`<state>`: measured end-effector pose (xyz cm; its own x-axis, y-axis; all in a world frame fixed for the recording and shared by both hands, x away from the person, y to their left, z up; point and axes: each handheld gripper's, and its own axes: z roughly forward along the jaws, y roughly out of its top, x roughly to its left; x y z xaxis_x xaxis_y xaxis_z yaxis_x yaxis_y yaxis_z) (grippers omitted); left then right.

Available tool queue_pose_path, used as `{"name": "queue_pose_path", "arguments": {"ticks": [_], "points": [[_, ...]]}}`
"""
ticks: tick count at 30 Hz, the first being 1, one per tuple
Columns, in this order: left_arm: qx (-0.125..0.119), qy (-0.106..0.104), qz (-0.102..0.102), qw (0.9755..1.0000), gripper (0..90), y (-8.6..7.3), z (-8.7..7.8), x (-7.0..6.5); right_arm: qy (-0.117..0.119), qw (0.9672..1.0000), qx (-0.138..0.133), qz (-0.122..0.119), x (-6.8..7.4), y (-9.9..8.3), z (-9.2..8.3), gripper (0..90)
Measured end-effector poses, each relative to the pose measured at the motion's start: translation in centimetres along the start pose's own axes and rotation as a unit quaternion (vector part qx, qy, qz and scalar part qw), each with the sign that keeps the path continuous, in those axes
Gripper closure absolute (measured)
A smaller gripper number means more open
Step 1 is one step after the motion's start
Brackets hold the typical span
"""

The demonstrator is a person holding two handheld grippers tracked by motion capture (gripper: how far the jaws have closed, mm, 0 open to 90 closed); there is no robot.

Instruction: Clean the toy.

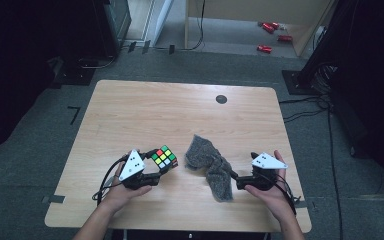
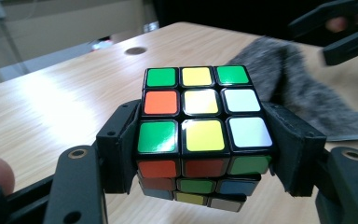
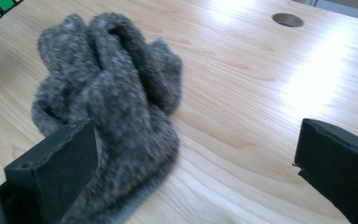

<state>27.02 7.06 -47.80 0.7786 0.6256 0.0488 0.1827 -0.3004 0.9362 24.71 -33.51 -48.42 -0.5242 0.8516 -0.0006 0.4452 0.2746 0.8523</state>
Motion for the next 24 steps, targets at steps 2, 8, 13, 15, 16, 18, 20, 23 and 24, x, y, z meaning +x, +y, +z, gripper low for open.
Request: {"name": "queue_pose_path", "arguments": {"ticks": [2,8,13,15,16,18,20,23,24], "points": [[0.008,0.010,-0.004,0.9999,35.4,-0.2,0.2,0.2,-0.003,1.0000,0.000,0.005,-0.4,-0.2,-0.3,0.0],[0.038,0.041,-0.016,0.9983,35.3,-0.7,1.1,0.4,-0.011,0.9998,0.000,0.018,-1.2,-1.1,-1.2,0.0],[0.060,0.066,-0.024,0.9957,35.4,-1.1,1.9,0.3,-0.017,0.9996,0.002,0.022,-1.5,-1.7,-1.4,0.0],[0.064,0.075,-0.024,0.9949,35.3,-1.2,2.0,0.3,-0.018,0.9996,0.002,0.023,-1.5,-1.8,-1.5,0.0],[0.066,0.077,-0.023,0.9946,35.3,-1.3,2.1,0.2,-0.018,0.9996,0.002,0.023,-1.5,-1.9,-1.5,0.0],[0.069,0.083,-0.018,0.9939,35.4,-1.4,2.2,0.1,-0.020,0.9995,0.004,0.025,-1.5,-2.1,-1.5,0.0],[0.071,0.085,-0.014,0.9937,35.3,-1.5,2.3,-0.1,-0.020,0.9994,0.004,0.027,-1.6,-2.3,-1.5,0.0],[0.077,0.088,-0.009,0.9931,35.4,-1.7,2.5,-0.2,-0.021,0.9994,0.006,0.028,-1.7,-2.6,-1.5,0.0],[0.079,0.090,-0.008,0.9928,35.3,-1.8,2.5,-0.3,-0.021,0.9993,0.007,0.029,-1.7,-2.6,-1.5,0.0]]}}
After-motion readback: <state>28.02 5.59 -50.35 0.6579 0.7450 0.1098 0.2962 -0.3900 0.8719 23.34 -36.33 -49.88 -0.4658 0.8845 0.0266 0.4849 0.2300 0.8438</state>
